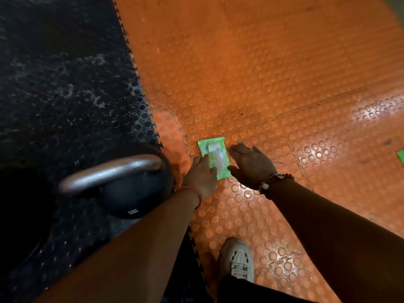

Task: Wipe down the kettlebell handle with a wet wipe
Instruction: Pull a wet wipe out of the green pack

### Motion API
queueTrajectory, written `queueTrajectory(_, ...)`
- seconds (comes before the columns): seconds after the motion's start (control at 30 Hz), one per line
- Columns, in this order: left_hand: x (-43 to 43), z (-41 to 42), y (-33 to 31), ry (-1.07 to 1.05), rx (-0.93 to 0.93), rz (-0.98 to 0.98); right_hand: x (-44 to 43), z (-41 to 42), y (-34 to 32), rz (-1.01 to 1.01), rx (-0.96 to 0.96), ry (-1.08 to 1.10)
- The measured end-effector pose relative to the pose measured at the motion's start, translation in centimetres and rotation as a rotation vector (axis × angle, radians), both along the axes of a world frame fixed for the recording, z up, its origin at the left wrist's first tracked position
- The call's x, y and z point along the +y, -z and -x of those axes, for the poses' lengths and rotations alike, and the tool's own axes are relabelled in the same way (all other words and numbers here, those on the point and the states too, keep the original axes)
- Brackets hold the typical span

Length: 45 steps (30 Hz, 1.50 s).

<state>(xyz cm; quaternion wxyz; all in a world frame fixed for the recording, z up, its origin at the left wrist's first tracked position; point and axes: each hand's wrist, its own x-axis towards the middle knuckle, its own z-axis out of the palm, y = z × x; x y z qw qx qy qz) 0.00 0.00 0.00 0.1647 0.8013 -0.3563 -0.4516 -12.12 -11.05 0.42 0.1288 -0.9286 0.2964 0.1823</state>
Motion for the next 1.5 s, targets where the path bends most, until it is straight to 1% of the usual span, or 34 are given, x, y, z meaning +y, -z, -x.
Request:
queueTrajectory(0.07, -0.3, 0.0, 1.8, 0.018, -0.039, 0.011, -0.2, -0.5, 1.9, 0.001, 0.048, -0.016)
queueTrajectory(0.13, -0.5, 0.1, 3.7, 0.022, -0.016, -0.002, -0.2, -0.9, 3.5, -0.005, 0.072, 0.001)
queueTrajectory(0.23, -0.8, 0.4, 5.6, 0.025, -0.016, 0.030, 0.0, -1.8, 5.8, -0.033, 0.023, 0.098)
queueTrajectory(0.33, -1.5, 0.1, 7.1, 0.023, -0.043, 0.064, 0.4, -2.8, 7.5, -0.001, 0.024, 0.141)
queueTrajectory(0.5, -2.2, -0.5, 9.2, 0.092, -0.118, 0.098, 0.7, -3.5, 9.3, -0.006, -0.020, 0.301)
queueTrajectory(0.6, -2.4, -0.8, 10.2, 0.165, -0.146, 0.084, 0.7, -3.3, 10.2, -0.021, -0.033, 0.376)
queueTrajectory(0.7, -2.6, -1.0, 11.1, 0.221, -0.189, 0.055, 0.5, -2.8, 10.6, -0.071, -0.107, 0.481)
queueTrajectory(0.83, -2.7, -0.7, 11.6, 0.253, -0.255, 0.059, 0.2, -2.0, 10.8, -0.207, -0.306, 0.661)
queueTrajectory(0.97, -2.5, -0.1, 11.8, 0.249, -0.315, 0.070, 0.1, -1.3, 10.2, -0.402, -0.474, 0.803)
queueTrajectory(1.07, -2.6, 0.0, 12.0, 0.236, -0.334, 0.072, -0.2, -0.5, 9.9, -0.507, -0.570, 0.888)
queueTrajectory(1.23, -2.6, 0.0, 12.2, 0.242, -0.356, 0.078, -0.6, 0.5, 9.6, -0.592, -0.620, 0.935)
queueTrajectory(1.3, -2.6, 0.0, 12.2, 0.244, -0.365, 0.072, -0.8, 0.5, 9.3, -0.599, -0.634, 0.930)
queueTrajectory(1.5, -2.8, 0.1, 12.5, 0.276, -0.415, 0.065, -1.2, -0.3, 8.0, -0.590, -0.763, 0.902)
